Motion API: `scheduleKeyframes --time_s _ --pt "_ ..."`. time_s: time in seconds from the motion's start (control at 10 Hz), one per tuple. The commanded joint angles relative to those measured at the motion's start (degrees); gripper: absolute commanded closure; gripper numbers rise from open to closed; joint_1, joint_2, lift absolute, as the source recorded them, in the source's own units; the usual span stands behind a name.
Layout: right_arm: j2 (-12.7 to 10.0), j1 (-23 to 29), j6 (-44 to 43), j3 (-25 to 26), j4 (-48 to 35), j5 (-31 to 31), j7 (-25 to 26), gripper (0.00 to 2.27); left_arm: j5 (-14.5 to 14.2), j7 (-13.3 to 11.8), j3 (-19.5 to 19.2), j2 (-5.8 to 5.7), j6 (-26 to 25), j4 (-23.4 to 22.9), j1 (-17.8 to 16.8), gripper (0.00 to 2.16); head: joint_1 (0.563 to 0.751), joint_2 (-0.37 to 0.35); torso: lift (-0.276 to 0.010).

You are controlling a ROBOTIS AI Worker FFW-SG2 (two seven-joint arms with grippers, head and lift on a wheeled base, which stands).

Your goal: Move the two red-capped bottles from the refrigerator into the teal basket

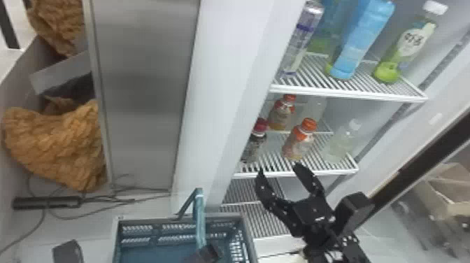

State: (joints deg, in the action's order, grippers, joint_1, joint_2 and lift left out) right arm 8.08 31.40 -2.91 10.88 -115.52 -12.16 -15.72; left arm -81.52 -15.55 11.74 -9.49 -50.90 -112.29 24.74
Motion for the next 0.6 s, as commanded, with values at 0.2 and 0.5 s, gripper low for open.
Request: scheduleKeyframes --time_s 0.2,0.5 --pt "0.89 -4.40 -1.31 -2.54 4.64 -0.18 0.08 0.10 -0.06 0.00 -0.20 0.00 0.14 0.00 0.00 1.15 0.695 -0.350 -0.224" --pt "1.41 -6.93 -3.14 -5.17 6.89 0.16 2.45 0.10 -0.06 0.00 -0.20 0.00 0.00 0.00 -0.14 1.16 0.695 -0.350 -0.224"
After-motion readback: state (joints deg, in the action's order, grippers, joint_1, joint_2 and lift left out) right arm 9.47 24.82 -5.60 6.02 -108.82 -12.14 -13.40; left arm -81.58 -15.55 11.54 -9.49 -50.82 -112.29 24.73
